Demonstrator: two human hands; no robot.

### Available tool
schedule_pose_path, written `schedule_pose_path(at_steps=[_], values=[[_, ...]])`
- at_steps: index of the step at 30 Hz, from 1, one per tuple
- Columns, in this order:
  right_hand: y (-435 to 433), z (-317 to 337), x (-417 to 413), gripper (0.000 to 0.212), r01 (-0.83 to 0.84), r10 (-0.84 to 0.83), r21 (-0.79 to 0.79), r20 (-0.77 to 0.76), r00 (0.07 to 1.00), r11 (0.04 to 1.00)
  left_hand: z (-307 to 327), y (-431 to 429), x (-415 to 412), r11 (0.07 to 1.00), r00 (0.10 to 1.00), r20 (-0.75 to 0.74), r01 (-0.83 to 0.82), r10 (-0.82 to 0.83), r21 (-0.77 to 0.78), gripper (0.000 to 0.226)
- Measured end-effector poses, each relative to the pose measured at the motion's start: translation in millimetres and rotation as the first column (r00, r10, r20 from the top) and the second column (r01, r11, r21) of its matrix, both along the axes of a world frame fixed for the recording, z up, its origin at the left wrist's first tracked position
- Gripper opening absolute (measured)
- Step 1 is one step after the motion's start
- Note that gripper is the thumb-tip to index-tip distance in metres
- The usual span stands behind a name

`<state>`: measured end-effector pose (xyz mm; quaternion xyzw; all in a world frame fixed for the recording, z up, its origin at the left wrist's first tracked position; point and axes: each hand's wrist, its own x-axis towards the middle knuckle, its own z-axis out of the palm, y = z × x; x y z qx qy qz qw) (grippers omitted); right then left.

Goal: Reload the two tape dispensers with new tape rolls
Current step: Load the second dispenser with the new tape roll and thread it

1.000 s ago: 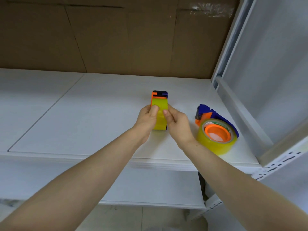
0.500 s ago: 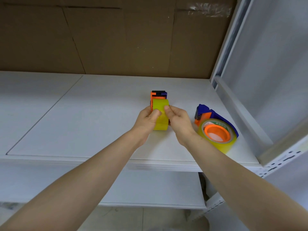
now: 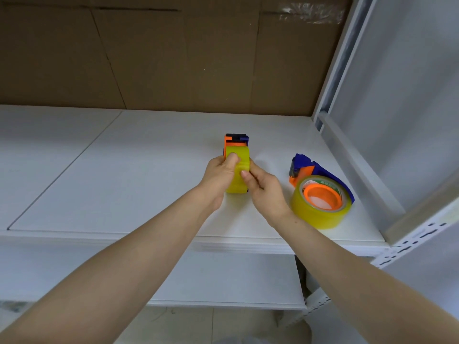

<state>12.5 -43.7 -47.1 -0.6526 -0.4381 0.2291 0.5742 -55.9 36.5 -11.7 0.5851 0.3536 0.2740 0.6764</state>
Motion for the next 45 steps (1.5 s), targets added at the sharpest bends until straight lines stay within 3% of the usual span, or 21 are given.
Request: schedule_pose_path(at_steps=[4, 6, 8, 11, 17, 25, 45], values=[[5, 17, 5, 0.023, 0.09, -0.101, -0.048, -0.389, 0.916, 0.995, -2, 0, -1, 0.998, 0.998, -0.005, 0.066, -0.066, 0.013, 0.018], [13, 27, 7, 0.021, 0.13, -0.196, -0.17, -0.46, 0.866, 0.977, -3, -1, -3, 0.994, 0.994, 0.0, 0.105, -0.105, 0.03, 0.017], [20, 31, 5, 0.026, 0.144, -0.218, -0.211, -0.392, 0.894, 0.967, -5, -3, -3, 0.992, 0.993, 0.013, 0.119, -0.119, 0.039, 0.017], [20, 28, 1, 0.025, 0.16, -0.2, -0.155, -0.295, 0.935, 0.975, -8, -4, -5, 0.993, 0.995, 0.012, 0.095, -0.097, 0.075, 0.016], [11, 11, -1, 0.03, 0.067, -0.07, -0.021, -0.204, 0.976, 0.997, -7, -3, -4, 0.996, 0.999, 0.012, 0.04, -0.041, 0.076, 0.018], [5, -1, -1, 0.037, -0.003, 0.003, 0.009, -0.04, 0.999, 1.0, -2, 2, -2, 0.998, 0.998, -0.052, 0.034, -0.031, 0.059, 0.02], [3, -5, -1, 0.036, 0.014, -0.014, -0.003, 0.021, 1.0, 1.0, 17, -8, -1, 0.997, 0.989, -0.137, -0.069, 0.063, -0.035, 0.03]])
